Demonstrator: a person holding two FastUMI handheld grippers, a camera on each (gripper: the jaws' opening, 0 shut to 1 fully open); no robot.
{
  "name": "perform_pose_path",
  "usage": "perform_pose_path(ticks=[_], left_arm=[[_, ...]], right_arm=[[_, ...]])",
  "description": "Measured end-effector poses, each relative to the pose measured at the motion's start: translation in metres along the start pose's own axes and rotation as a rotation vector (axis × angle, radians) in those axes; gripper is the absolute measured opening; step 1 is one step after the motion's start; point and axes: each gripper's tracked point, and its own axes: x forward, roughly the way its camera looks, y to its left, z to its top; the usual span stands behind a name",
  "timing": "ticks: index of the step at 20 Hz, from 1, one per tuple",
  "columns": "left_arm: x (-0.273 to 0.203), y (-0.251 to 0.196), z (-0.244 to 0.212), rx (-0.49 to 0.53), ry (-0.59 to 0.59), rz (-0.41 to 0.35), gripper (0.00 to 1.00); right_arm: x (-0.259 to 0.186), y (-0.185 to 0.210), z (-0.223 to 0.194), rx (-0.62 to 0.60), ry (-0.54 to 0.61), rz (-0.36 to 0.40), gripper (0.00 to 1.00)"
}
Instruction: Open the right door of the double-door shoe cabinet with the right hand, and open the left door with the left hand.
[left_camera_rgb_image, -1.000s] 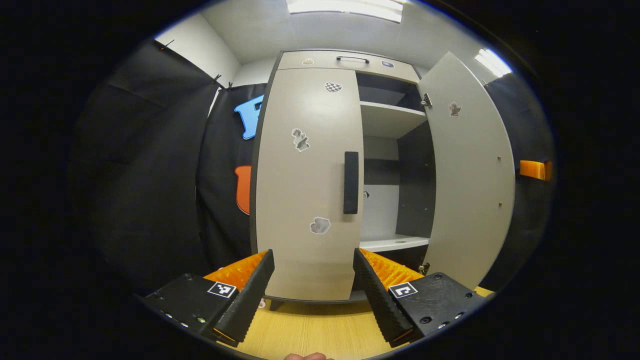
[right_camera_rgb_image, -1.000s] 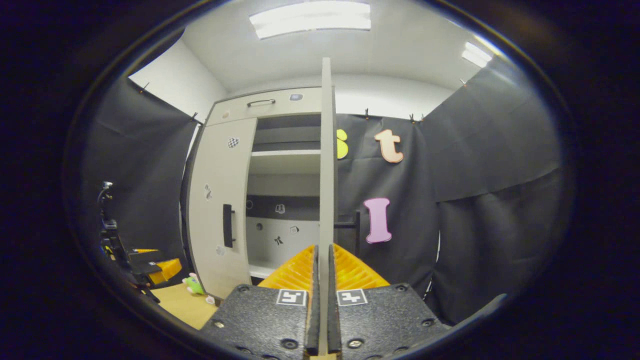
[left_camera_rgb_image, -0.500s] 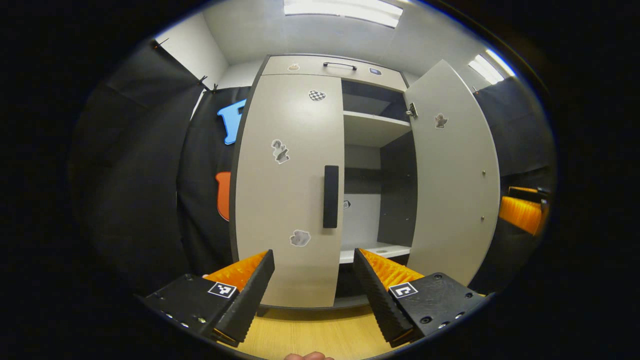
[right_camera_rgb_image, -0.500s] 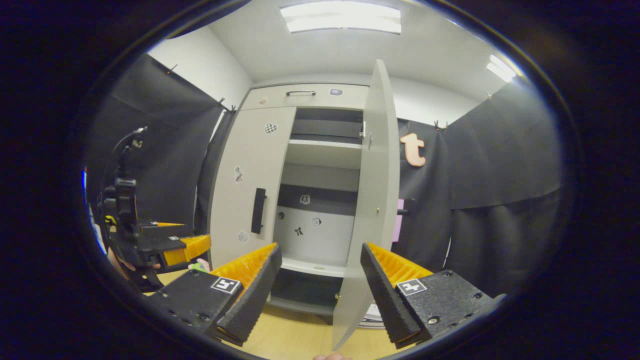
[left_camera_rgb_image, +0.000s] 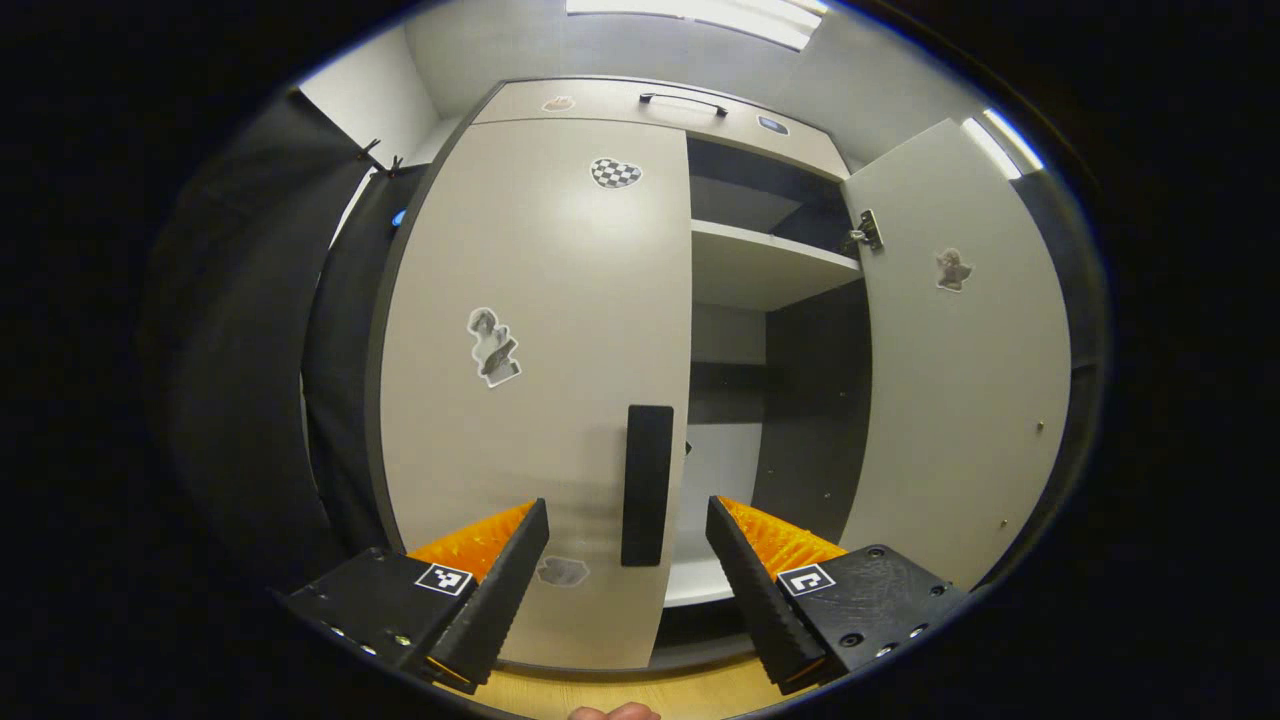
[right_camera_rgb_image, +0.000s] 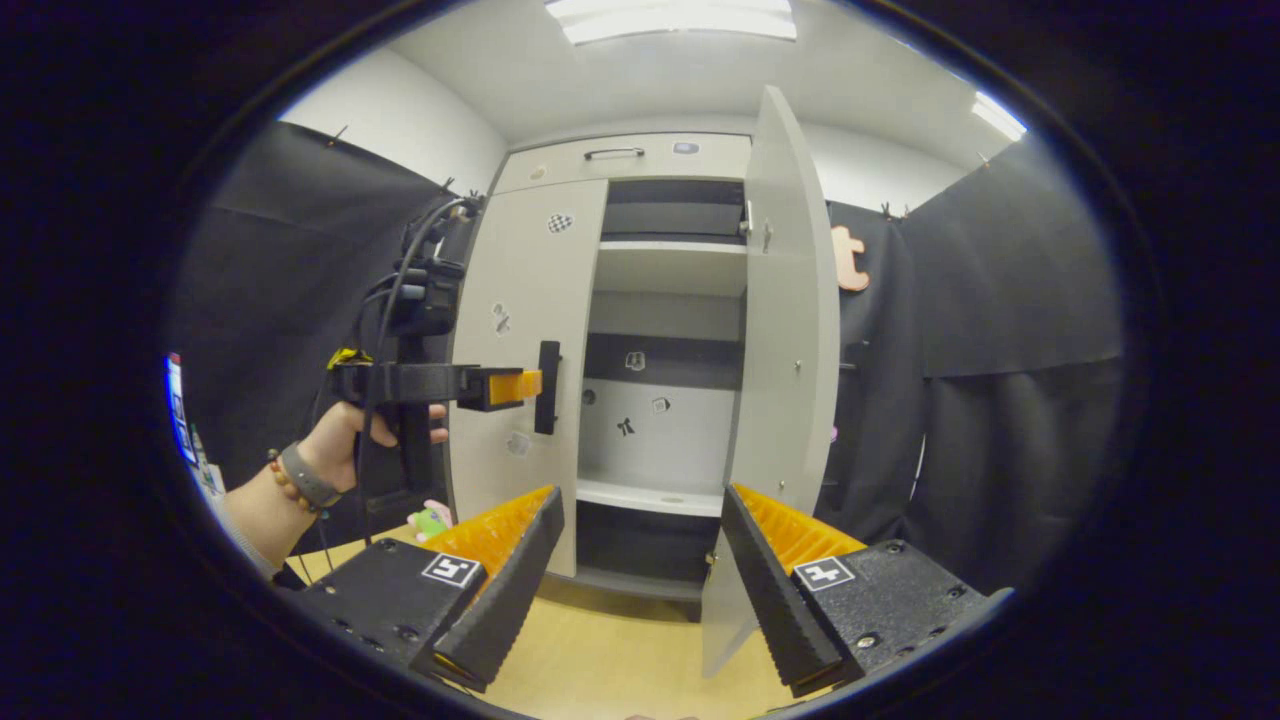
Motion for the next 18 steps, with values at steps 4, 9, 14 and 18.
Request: perform_pose_path(ticks=[4,9,14,18], left_arm=[[0.042,0.005,-0.004,0.007,0.026,0.008,0.95],[0.064,0.017,-0.015,-0.014,0.07,0.06,0.94],[0.064,0.017,-0.019,0.016,0.088,0.079,0.93],[0.062,0.008,-0.017,-0.008,0.09,0.043,0.95]], right_arm=[[-0.01,-0.018,0.002,-0.01,-0.006,-0.06,0.98],[-0.011,-0.036,0.004,-0.016,-0.021,-0.103,0.98],[-0.001,-0.038,0.001,0.023,-0.024,-0.081,0.99],[0.006,-0.043,0.004,0.034,-0.033,-0.079,0.99]])
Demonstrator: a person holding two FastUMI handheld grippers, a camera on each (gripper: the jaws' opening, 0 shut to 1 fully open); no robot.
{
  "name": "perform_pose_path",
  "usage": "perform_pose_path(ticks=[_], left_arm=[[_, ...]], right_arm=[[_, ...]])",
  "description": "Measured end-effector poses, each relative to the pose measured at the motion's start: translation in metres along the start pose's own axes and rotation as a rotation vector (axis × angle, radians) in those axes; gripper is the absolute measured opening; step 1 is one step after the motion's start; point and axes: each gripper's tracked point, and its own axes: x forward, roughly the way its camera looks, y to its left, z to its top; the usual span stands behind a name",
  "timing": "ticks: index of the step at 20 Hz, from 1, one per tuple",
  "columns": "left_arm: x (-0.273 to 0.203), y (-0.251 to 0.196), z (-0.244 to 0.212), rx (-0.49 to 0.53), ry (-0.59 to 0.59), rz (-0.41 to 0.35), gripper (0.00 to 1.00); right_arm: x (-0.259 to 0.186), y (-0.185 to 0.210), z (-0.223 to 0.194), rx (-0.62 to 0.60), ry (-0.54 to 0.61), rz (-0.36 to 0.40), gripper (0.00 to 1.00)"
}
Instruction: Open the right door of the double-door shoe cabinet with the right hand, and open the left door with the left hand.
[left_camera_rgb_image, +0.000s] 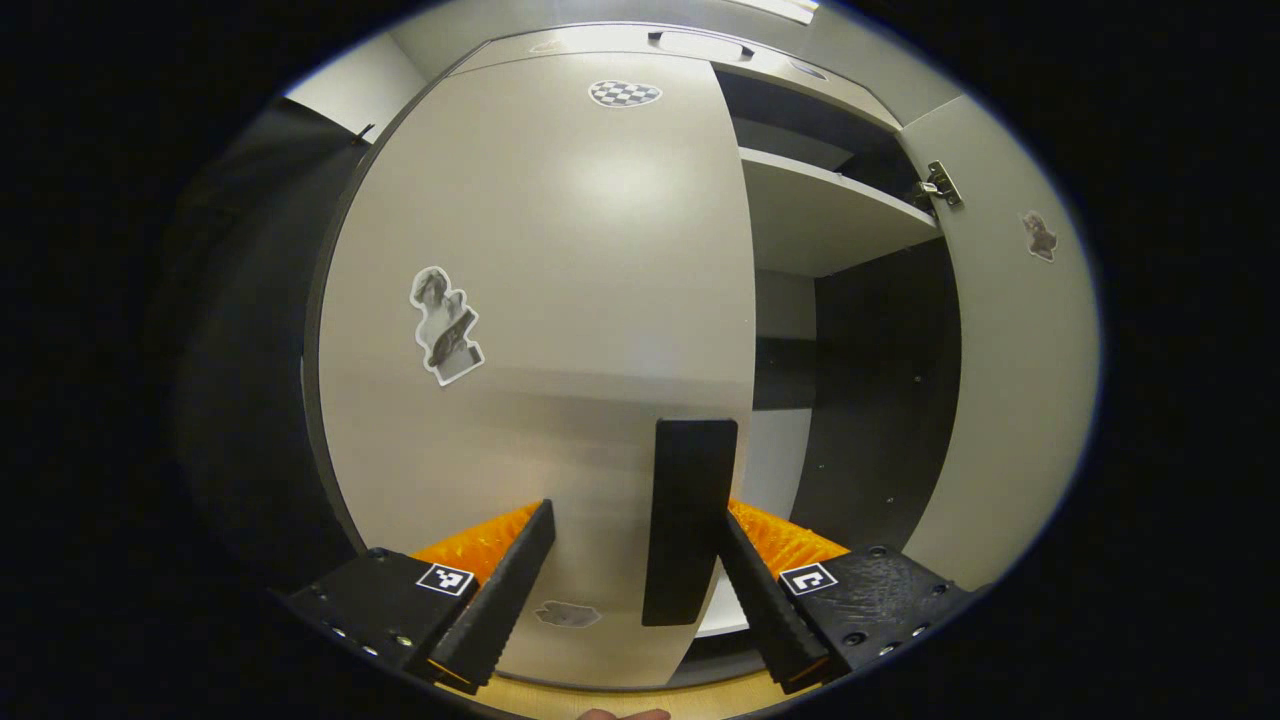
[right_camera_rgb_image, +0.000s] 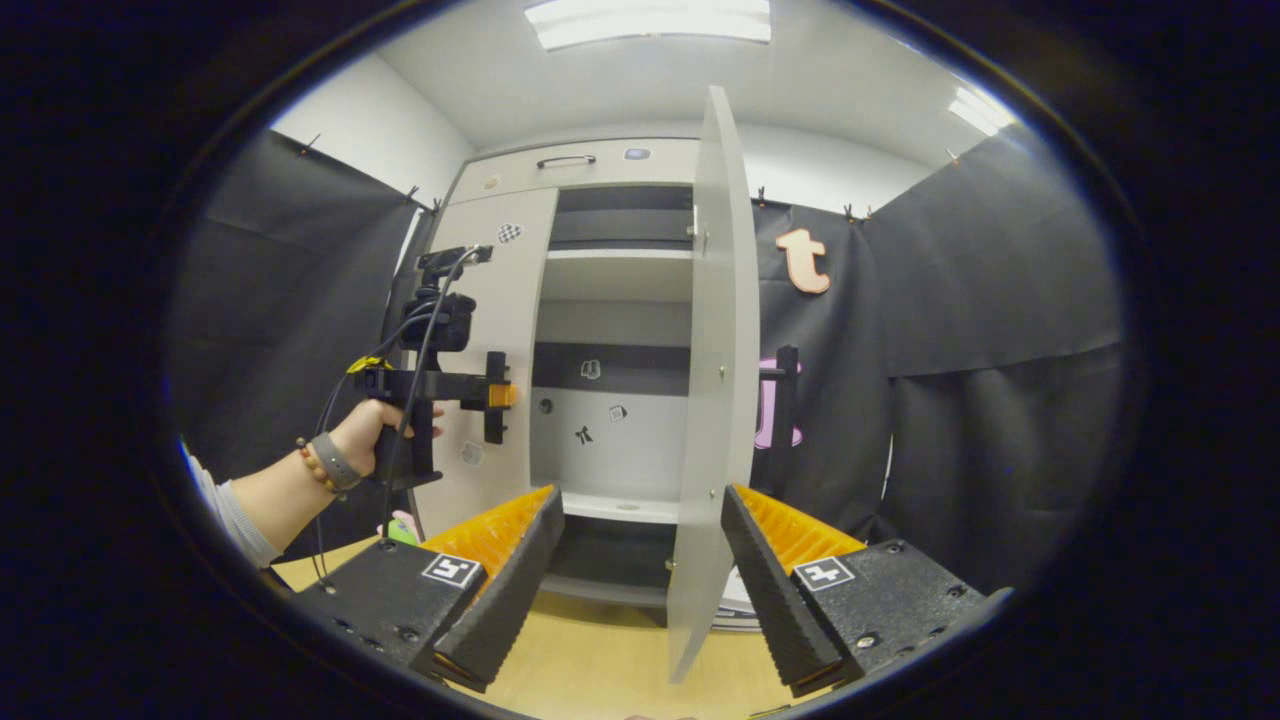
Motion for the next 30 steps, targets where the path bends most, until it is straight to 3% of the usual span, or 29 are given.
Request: perform_pose_path(ticks=[1,2,3,6,10,17,23,30], left_arm=[[-0.002,-0.01,0.002,-0.019,-0.008,-0.041,0.84],[-0.004,-0.019,0.005,-0.035,-0.022,-0.07,0.56],[-0.004,-0.017,0.005,-0.026,-0.021,-0.054,0.39],[-0.004,-0.017,0.004,0.001,-0.025,-0.024,0.26],[-0.005,-0.018,0.004,-0.052,-0.028,-0.087,0.06],[-0.009,-0.017,0.004,-0.002,-0.037,-0.026,0.07],[-0.038,-0.017,0.007,0.007,-0.016,-0.054,0.06],[-0.106,0.011,0.005,0.068,-0.009,-0.084,0.06]], right_arm=[[0.0,-0.002,0.0,0.005,-0.004,-0.001,0.99],[0.0,-0.004,-0.002,0.01,-0.002,-0.004,0.99],[-0.001,-0.007,-0.006,0.012,0.004,-0.009,0.98],[-0.003,-0.015,-0.014,0.022,0.027,-0.024,0.98],[-0.005,-0.024,-0.023,0.057,0.045,-0.037,0.98],[-0.016,-0.03,-0.031,0.068,0.052,-0.056,1.0],[-0.023,-0.036,-0.037,0.089,0.062,-0.072,1.0],[-0.021,-0.024,-0.037,0.086,0.059,-0.054,0.98]])
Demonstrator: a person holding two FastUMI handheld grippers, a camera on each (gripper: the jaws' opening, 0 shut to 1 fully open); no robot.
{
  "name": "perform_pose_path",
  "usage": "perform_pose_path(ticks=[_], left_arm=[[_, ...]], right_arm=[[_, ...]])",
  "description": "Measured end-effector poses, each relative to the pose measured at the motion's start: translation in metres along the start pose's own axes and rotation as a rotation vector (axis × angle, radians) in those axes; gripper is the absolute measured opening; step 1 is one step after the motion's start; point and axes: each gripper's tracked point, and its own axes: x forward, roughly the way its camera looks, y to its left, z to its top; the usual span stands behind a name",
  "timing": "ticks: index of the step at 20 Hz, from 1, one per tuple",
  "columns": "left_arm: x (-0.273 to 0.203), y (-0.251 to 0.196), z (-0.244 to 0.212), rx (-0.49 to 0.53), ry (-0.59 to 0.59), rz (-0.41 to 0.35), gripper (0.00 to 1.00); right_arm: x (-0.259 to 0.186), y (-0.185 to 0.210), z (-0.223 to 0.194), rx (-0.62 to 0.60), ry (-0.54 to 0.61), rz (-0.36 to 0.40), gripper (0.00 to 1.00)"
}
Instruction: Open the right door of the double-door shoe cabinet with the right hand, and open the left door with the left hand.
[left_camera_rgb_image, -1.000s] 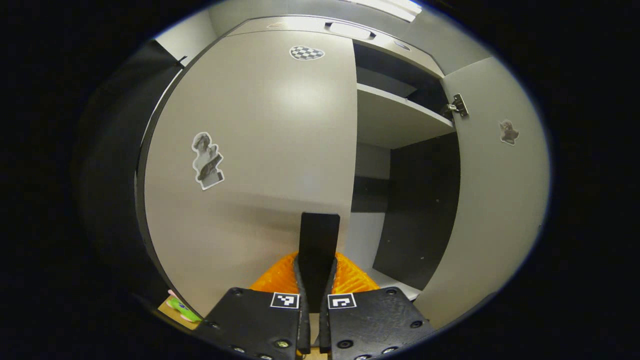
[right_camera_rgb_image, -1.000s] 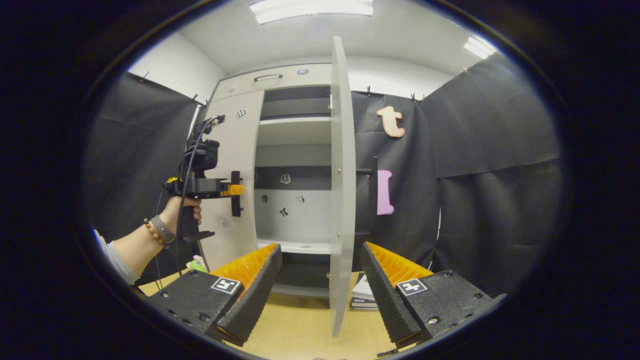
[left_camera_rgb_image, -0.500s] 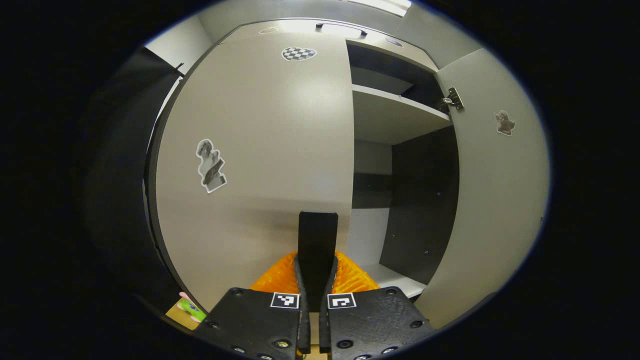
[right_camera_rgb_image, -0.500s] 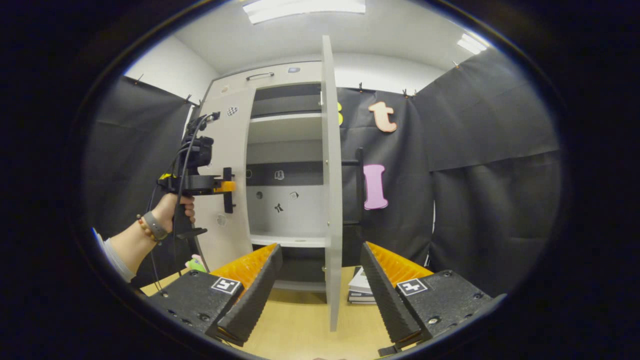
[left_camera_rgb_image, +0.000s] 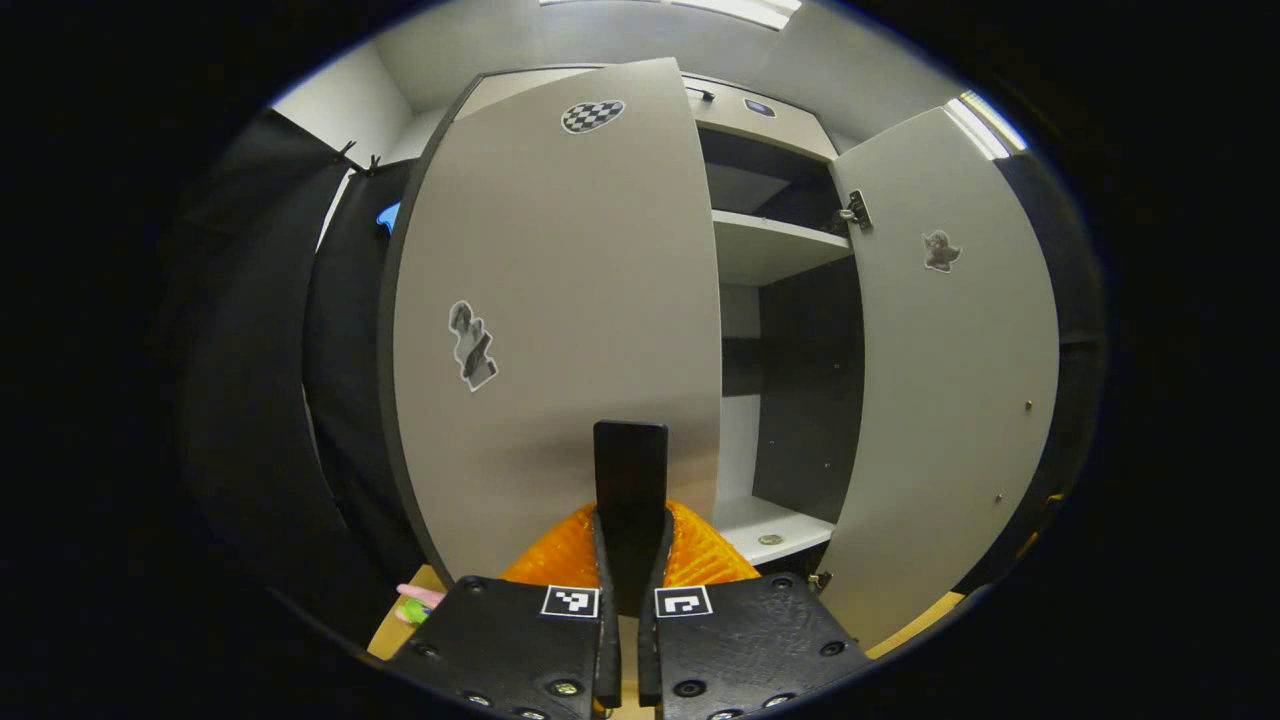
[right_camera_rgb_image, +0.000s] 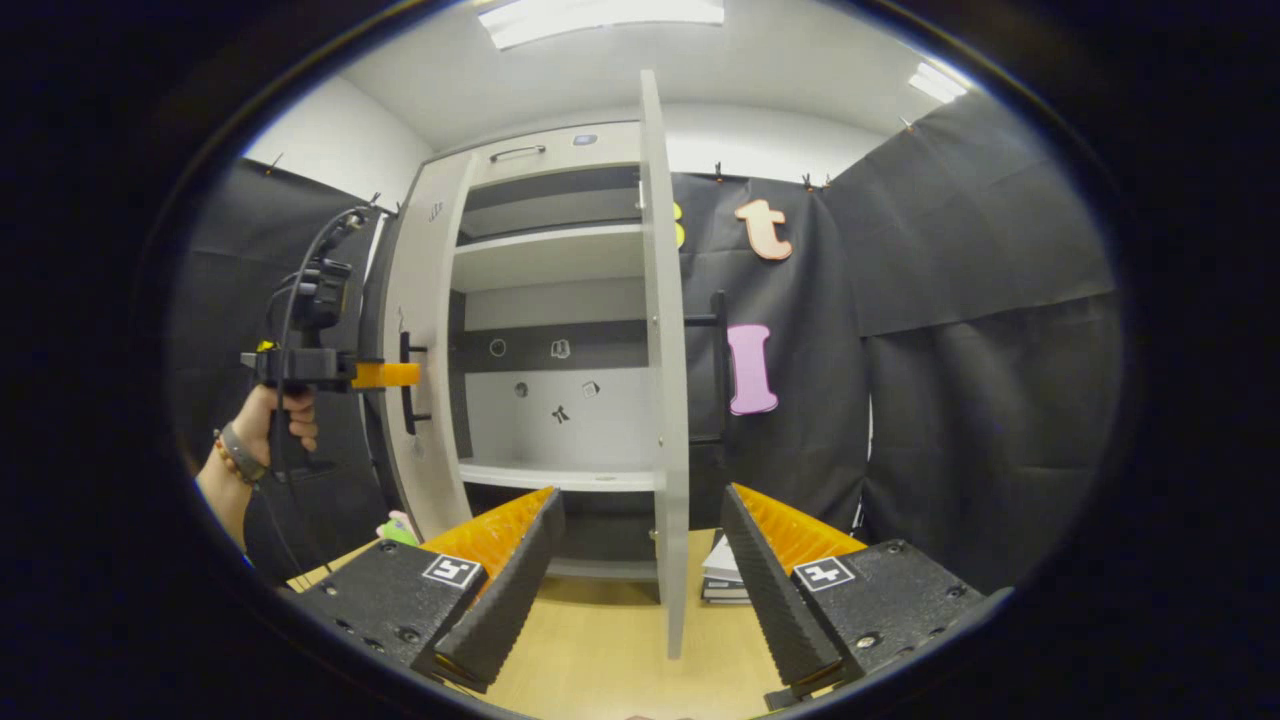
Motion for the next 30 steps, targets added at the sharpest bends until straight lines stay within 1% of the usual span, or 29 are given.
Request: perform_pose_path(ticks=[5,8,12,13,15,16,18,20,23,24,25,26,27,29,30], left_arm=[[-0.045,0.028,-0.002,0.01,-0.018,0.018,0.06],[-0.069,0.054,-0.003,0.006,-0.03,0.054,0.06],[-0.095,0.088,-0.003,0.004,-0.046,0.109,0.04],[-0.101,0.096,-0.004,-0.003,-0.05,0.115,0.04],[-0.108,0.109,-0.004,-0.014,-0.06,0.115,0.04],[-0.107,0.117,-0.004,-0.022,-0.071,0.115,0.03],[-0.111,0.13,-0.006,-0.033,-0.074,0.123,0.03],[-0.112,0.148,-0.009,-0.031,-0.072,0.15,0.04],[-0.114,0.18,-0.009,-0.009,-0.076,0.222,0.03],[-0.115,0.189,-0.01,-0.007,-0.074,0.231,0.02],[-0.114,0.191,-0.011,-0.013,-0.085,0.202,0.0],[-0.11,0.189,-0.012,-0.033,-0.078,0.168,0.0],[-0.107,0.187,-0.019,-0.05,-0.067,0.147,0.03],[-0.104,0.19,-0.026,-0.038,-0.049,0.135,0.04],[-0.105,0.19,-0.023,-0.02,-0.053,0.142,0.04]], right_arm=[[0.002,0.014,-0.003,-0.003,0.004,0.016,0.99],[0.008,0.023,-0.006,-0.004,0.013,0.029,0.98],[0.019,0.042,-0.008,-0.008,0.025,0.061,1.0],[0.021,0.047,-0.009,-0.01,0.027,0.071,0.99],[0.026,0.06,-0.011,-0.009,0.03,0.09,1.0],[0.029,0.067,-0.012,-0.006,0.033,0.104,0.98],[0.032,0.079,-0.014,-0.003,0.038,0.124,0.99],[0.035,0.083,-0.016,-0.015,0.042,0.127,0.99],[0.038,0.085,-0.02,-0.026,0.052,0.119,0.99],[0.039,0.084,-0.021,-0.025,0.055,0.115,0.99],[0.04,0.082,-0.022,-0.023,0.059,0.11,0.99],[0.04,0.08,-0.023,-0.022,0.063,0.105,0.99],[0.039,0.079,-0.024,-0.021,0.067,0.101,0.99],[0.038,0.076,-0.025,-0.02,0.066,0.09,0.99],[0.038,0.073,-0.025,-0.02,0.065,0.081,0.99]])
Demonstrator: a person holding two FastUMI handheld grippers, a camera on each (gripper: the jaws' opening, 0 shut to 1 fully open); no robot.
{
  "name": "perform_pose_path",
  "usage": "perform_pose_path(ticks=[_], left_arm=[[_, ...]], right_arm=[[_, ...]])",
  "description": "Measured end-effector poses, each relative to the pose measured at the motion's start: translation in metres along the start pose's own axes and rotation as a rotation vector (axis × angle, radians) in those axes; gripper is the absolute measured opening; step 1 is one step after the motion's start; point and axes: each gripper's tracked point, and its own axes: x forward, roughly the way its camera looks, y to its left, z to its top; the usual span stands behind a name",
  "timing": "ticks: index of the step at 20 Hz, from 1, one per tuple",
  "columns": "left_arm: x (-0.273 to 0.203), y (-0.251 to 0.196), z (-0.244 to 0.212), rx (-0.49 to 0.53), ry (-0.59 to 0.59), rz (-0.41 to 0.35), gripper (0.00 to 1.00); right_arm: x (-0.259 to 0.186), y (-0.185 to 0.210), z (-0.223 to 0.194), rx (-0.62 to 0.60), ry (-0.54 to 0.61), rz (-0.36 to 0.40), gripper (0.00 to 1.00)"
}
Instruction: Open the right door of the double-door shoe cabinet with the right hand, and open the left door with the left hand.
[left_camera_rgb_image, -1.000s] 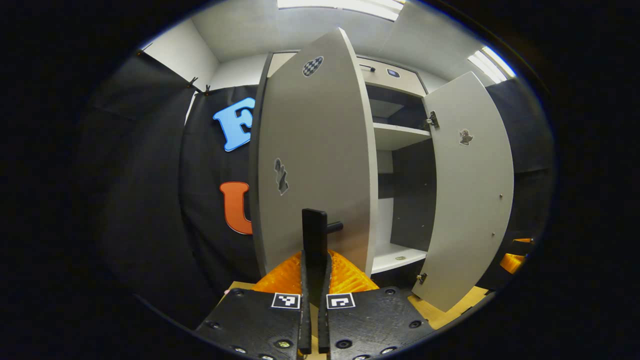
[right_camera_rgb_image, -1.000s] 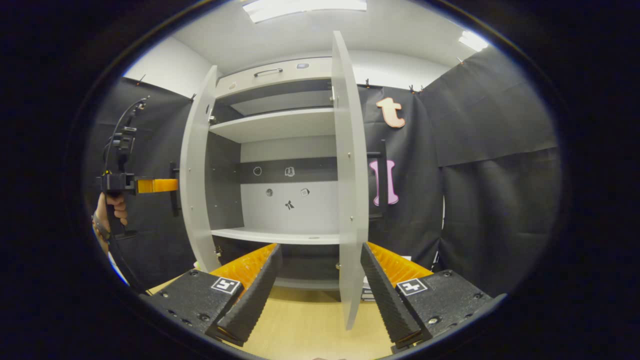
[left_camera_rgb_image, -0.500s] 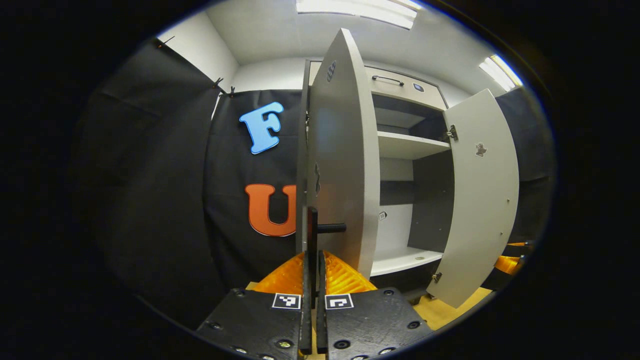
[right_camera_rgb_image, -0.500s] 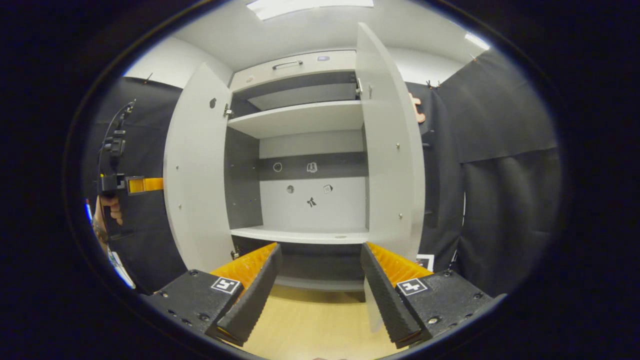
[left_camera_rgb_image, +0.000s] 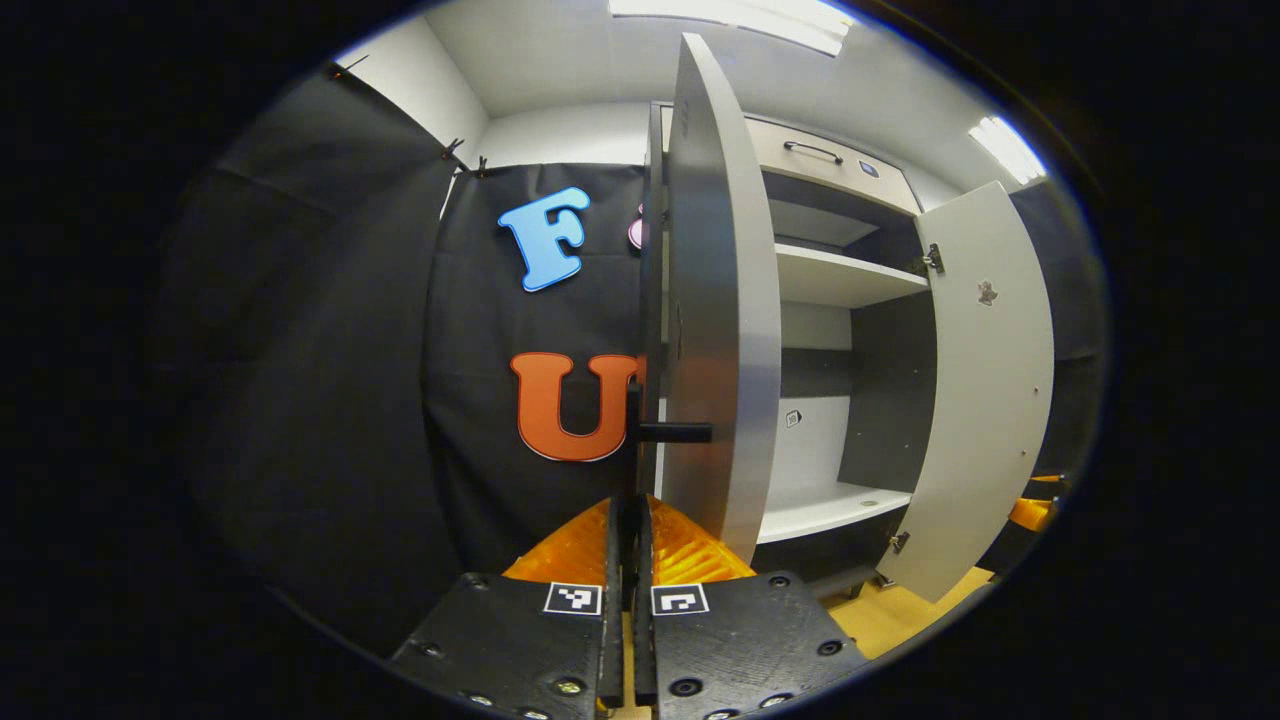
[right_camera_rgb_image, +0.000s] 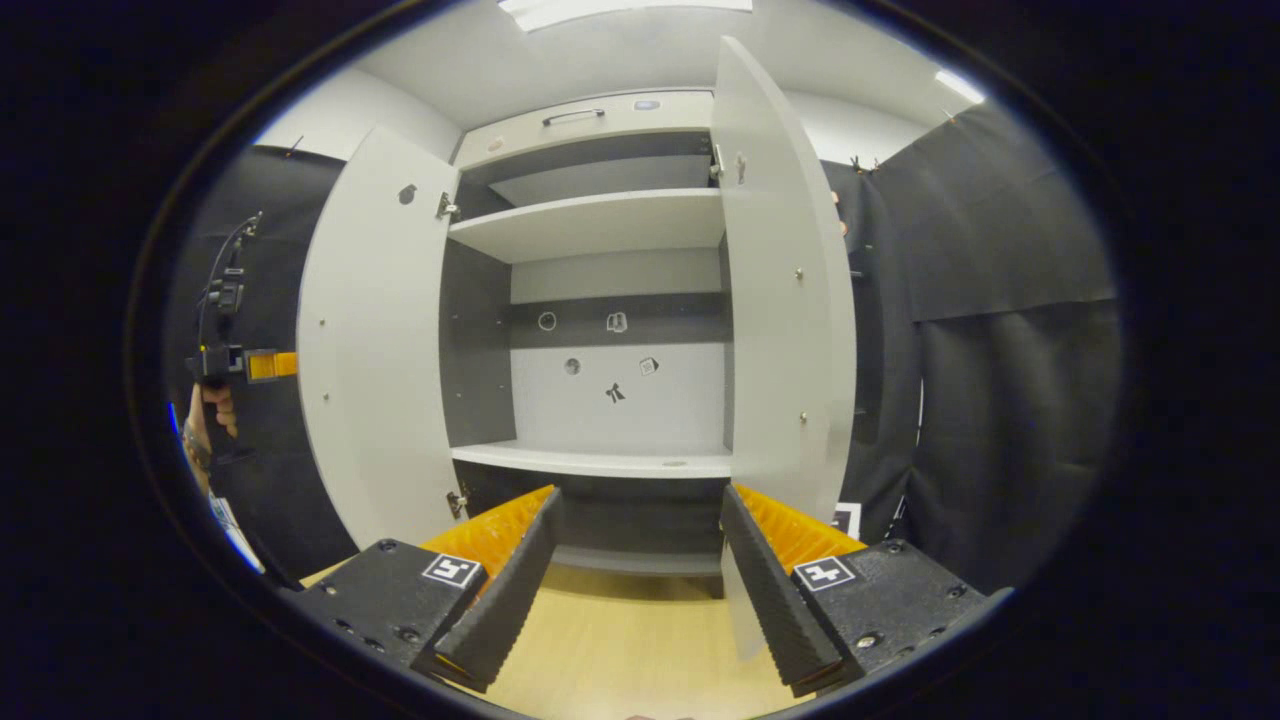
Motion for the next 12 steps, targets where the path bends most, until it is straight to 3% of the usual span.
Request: perform_pose_path(ticks=[2,5,7,8,9,12], left_arm=[[-0.018,0.002,-0.01,0.011,0.02,0.04,0.04],[-0.072,0.01,-0.027,-0.006,-0.065,0.202,0.03],[-0.09,-0.032,-0.035,-0.095,-0.093,0.164,0.0],[-0.089,-0.055,-0.041,-0.137,-0.112,0.133,0.14],[-0.084,-0.075,-0.046,-0.153,-0.124,0.117,0.0],[-0.057,-0.122,-0.078,-0.125,-0.052,0.09,0.0]], right_arm=[[-0.001,-0.002,-0.001,0.011,0.003,-0.007,0.99],[-0.005,-0.018,-0.005,0.015,-0.001,-0.043,0.99],[-0.005,-0.024,-0.002,0.027,-0.029,-0.058,1.0],[-0.006,-0.027,0.002,0.027,-0.051,-0.065,0.99],[-0.006,-0.033,0.005,0.02,-0.073,-0.082,0.99],[-0.01,-0.038,0.0,0.001,-0.056,-0.095,0.98]])
